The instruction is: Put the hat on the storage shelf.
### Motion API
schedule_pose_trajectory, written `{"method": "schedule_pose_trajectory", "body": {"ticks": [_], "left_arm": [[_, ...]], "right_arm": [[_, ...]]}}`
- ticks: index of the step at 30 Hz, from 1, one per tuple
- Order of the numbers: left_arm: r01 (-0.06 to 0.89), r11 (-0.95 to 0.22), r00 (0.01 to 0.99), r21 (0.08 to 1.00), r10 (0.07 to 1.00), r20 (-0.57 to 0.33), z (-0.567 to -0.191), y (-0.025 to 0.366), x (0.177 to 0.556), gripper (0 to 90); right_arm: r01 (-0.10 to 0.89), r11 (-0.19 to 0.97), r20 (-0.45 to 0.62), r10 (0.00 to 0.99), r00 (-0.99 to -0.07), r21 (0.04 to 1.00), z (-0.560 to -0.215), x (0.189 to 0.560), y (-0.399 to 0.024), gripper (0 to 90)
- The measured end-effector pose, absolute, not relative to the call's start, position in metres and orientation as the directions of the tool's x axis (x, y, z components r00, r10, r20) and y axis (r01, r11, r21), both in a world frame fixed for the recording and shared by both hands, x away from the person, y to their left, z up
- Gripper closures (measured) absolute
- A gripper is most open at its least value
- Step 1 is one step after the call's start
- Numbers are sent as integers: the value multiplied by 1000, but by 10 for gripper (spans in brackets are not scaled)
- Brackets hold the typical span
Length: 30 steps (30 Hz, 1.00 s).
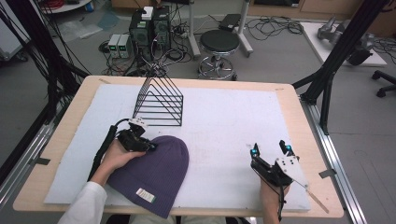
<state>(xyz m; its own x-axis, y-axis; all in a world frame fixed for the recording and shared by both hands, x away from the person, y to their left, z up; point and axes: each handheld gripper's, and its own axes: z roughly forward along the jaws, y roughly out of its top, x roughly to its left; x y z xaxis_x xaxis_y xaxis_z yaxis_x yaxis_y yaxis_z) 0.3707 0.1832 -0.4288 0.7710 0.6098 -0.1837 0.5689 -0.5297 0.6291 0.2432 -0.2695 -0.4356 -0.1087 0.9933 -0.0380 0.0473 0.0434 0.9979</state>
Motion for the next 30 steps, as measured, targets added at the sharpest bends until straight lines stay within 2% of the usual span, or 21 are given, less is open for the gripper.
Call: {"method": "schedule_pose_trajectory", "body": {"ticks": [12,17,25,27,30], "left_arm": [[463,-485,774,742,629,-72,-418,186,348,803],[365,-481,779,797,626,21,-404,187,334,803],[272,-440,767,856,637,84,-390,184,320,803],[230,-424,755,876,646,115,-386,184,318,803],[118,-385,745,915,644,175,-381,184,310,803]], "right_arm": [[41,39,-34,994,-108,998,-436,243,-270,124],[41,35,-30,994,-107,999,-435,242,-270,124],[39,28,-24,994,-110,999,-435,242,-270,124],[39,29,-25,993,-111,999,-435,242,-270,124],[38,34,-30,993,-113,999,-435,242,-269,124]]}}
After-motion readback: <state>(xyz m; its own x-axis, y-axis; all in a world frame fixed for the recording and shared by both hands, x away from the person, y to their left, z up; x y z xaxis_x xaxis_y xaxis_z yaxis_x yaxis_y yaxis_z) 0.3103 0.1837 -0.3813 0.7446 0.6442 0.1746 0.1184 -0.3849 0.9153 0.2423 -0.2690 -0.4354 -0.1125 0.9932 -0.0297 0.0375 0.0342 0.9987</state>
